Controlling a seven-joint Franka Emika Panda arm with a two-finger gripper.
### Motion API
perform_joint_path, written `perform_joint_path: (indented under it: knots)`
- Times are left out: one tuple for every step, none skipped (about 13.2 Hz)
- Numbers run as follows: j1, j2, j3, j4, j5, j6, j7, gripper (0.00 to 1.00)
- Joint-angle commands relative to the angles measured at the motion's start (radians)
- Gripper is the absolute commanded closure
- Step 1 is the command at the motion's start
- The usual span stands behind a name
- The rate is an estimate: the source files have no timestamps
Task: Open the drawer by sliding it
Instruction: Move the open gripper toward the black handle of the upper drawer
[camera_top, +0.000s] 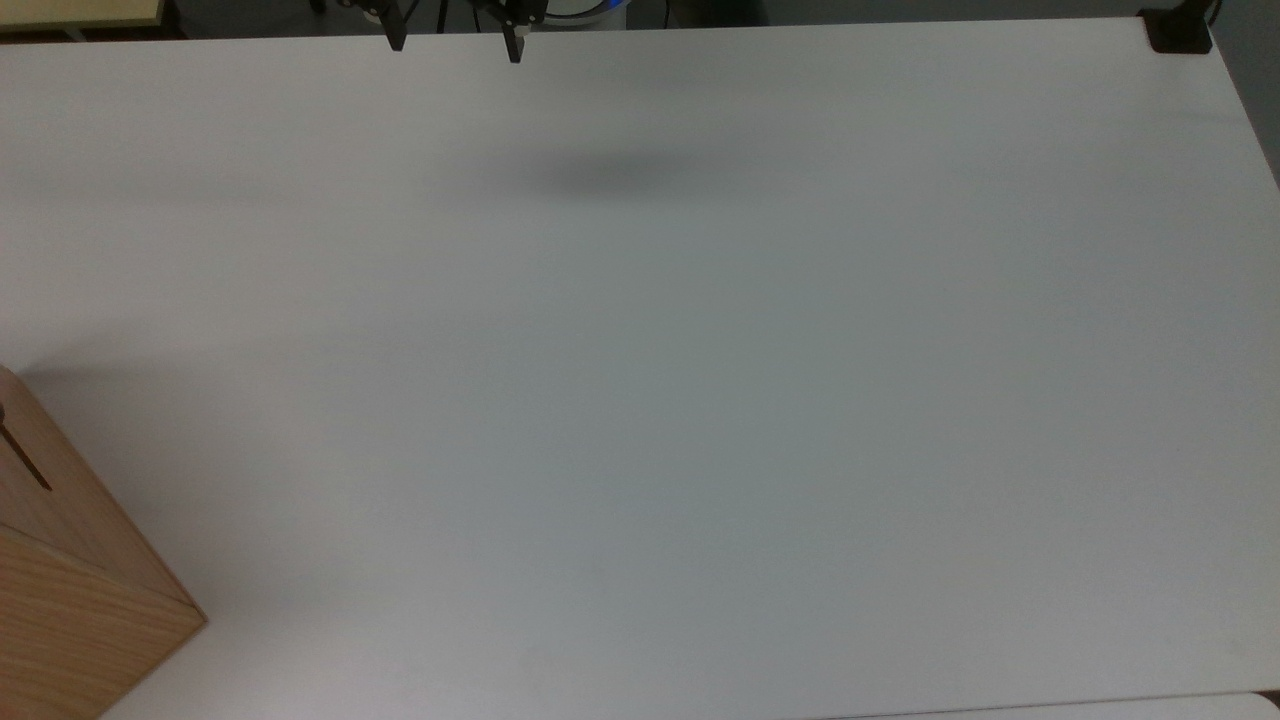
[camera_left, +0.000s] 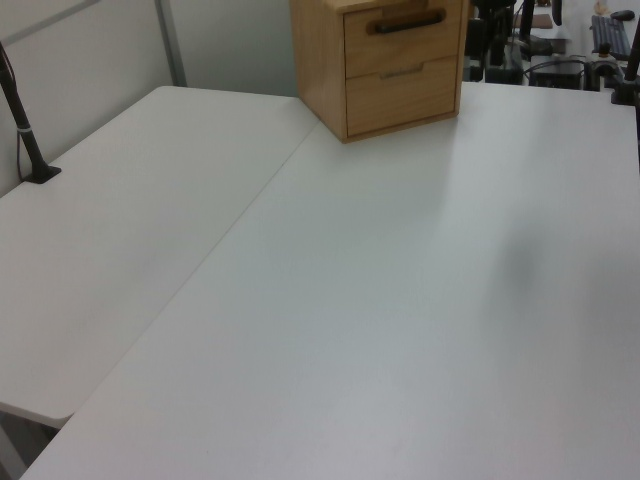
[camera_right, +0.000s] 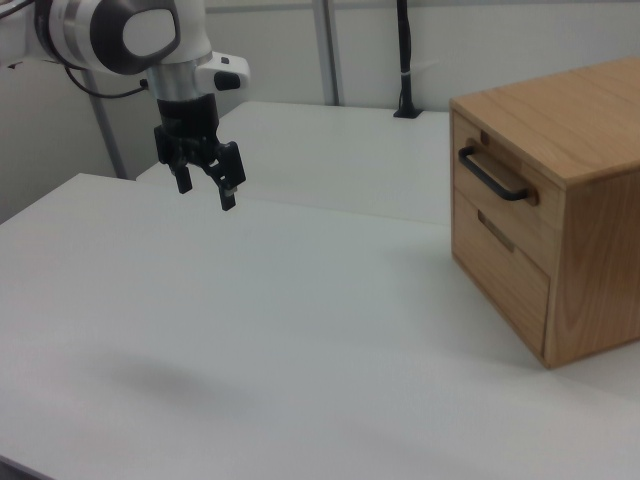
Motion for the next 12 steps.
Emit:
perform_joint_path:
  knots:
    - [0.009,0.012,-0.011,-0.016,-0.023,0.009,-0.159,0.00]
    - [0.009,0.011,-0.011,-0.014,-0.026,0.015,-0.197,0.00]
    - [0.009,0.010,-0.014,-0.014,-0.028,0.015,-0.195,0.00]
    - [0.009,0.008,-0.014,-0.014,-0.028,0.014,-0.190,0.00]
    - [0.009,0.008,-0.016,-0.014,-0.028,0.014,-0.189,0.00]
    - [0.009,0.010,-0.016,-0.014,-0.028,0.020,-0.190,0.00]
    - [0.008,0.014,-0.022,-0.004,-0.028,0.042,-0.204,0.00]
    - [0.009,0.017,-0.033,0.000,-0.031,0.108,-0.228,0.00]
    - [0.008,0.017,-0.037,0.000,-0.051,0.162,-0.280,0.00]
    - [0.008,0.017,-0.056,-0.002,-0.083,0.173,-0.340,0.00]
    - [0.008,0.022,-0.072,-0.002,-0.110,0.191,-0.428,0.00]
    - [0.006,0.040,-0.085,0.000,-0.132,0.235,-0.536,0.00]
